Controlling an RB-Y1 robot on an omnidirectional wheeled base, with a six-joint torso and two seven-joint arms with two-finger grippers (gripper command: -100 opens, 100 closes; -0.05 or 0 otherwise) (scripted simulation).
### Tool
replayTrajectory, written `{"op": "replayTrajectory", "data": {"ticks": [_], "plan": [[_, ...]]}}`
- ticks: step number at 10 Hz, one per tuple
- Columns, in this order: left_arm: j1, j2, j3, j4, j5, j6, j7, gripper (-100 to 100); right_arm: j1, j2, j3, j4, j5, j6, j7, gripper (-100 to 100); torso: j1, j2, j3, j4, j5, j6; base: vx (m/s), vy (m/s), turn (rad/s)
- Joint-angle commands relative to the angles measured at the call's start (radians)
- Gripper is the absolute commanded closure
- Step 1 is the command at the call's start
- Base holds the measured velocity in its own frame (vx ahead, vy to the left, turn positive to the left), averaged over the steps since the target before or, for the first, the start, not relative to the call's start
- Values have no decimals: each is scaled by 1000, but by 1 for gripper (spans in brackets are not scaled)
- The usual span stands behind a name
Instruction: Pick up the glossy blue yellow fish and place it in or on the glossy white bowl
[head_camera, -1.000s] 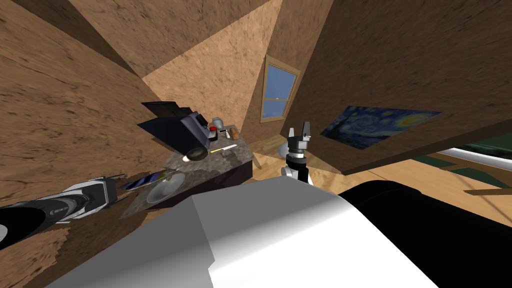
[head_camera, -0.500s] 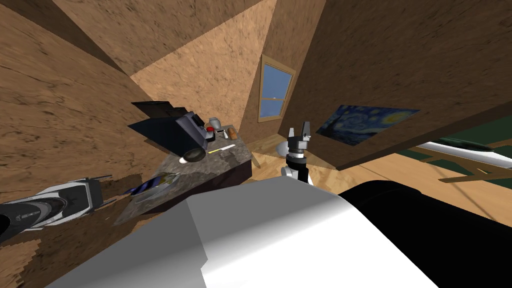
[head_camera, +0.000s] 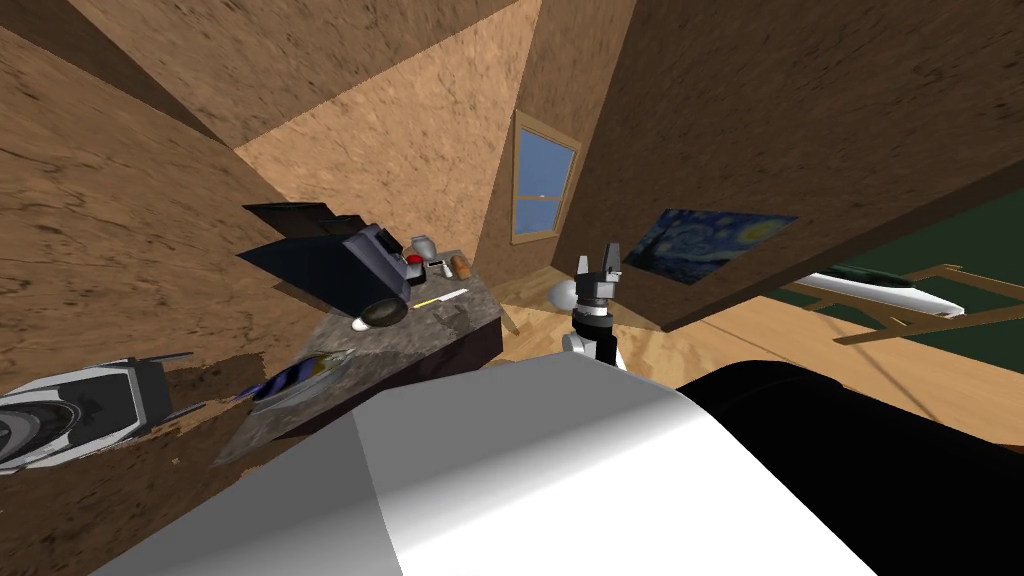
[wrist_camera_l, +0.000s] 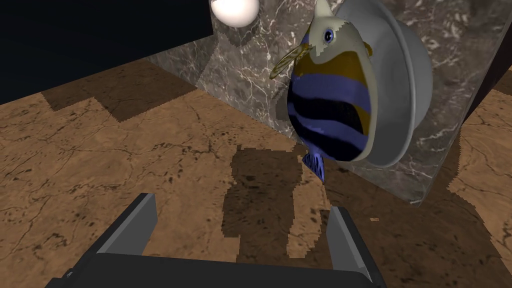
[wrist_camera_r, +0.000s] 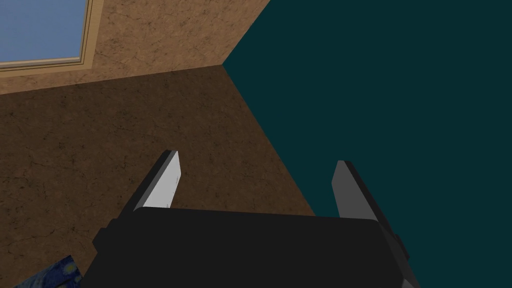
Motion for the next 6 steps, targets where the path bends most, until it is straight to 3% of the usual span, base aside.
{"op": "replayTrajectory", "data": {"ticks": [1, 6], "plan": [[0, 0, 0, 0, 0, 0, 0, 0, 0, 0, 0, 0, 0, 0, 0, 0, 0, 0, 0, 0, 0, 0, 0, 0, 0], [0, 0, 0, 0, 0, 0, 0, 0, 0, 0, 0, 0, 0, 0, 0, 0, -1, -2, -1, 0, 0, 0, 0, 0, 0]]}}
